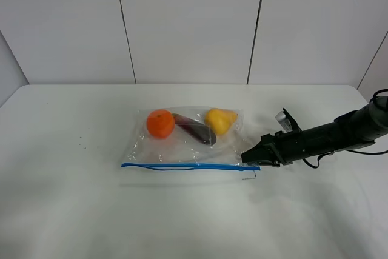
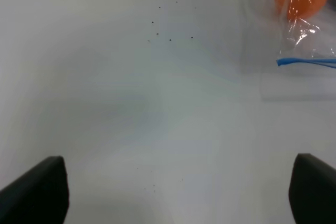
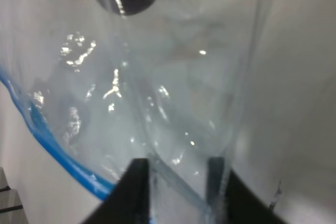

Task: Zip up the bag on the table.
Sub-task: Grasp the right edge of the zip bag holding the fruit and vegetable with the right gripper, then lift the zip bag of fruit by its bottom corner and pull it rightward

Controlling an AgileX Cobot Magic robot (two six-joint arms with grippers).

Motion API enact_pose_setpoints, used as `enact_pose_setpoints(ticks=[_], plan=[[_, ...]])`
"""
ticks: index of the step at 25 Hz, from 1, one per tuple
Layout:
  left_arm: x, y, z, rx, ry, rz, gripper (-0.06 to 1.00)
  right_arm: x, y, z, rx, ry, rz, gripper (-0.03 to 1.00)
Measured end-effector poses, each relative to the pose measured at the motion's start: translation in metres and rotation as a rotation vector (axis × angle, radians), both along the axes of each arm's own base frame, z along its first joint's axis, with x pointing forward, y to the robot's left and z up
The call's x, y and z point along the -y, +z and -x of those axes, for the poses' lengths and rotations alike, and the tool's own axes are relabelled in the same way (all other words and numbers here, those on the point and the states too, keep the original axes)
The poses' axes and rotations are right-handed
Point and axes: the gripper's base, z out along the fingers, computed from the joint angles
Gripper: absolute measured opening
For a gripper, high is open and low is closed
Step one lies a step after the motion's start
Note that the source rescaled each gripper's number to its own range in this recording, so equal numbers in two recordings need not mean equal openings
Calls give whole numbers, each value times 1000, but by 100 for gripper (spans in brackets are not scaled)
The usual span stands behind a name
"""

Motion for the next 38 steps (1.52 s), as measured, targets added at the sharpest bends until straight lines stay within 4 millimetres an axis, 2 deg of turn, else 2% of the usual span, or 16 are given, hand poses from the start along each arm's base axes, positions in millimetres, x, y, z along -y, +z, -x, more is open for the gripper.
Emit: enact_pose_setpoints(ticks=[2, 3, 9, 14, 19, 23, 28, 32, 38], plan=[[0, 0, 0, 0, 0, 0, 100, 0, 0, 0, 1, 0, 0, 2], [0, 0, 0, 0, 0, 0, 100, 0, 0, 0, 1, 2, 1, 0], [0, 0, 0, 0, 0, 0, 100, -3, 5, 1, -11, 25, -62, 0], [0, 0, 0, 0, 0, 0, 100, -9, 21, -4, -79, 15, -212, 0], [0, 0, 0, 0, 0, 0, 100, -13, 32, -15, -196, -79, -303, 0], [0, 0, 0, 0, 0, 0, 100, -32, 43, -21, -247, -78, -314, 0], [0, 0, 0, 0, 0, 0, 100, -62, 69, -25, -226, -38, -344, 0], [0, 0, 0, 0, 0, 0, 100, -66, 80, -27, -210, -53, -370, 0], [0, 0, 0, 0, 0, 0, 100, -66, 80, -26, -214, -49, -365, 0]])
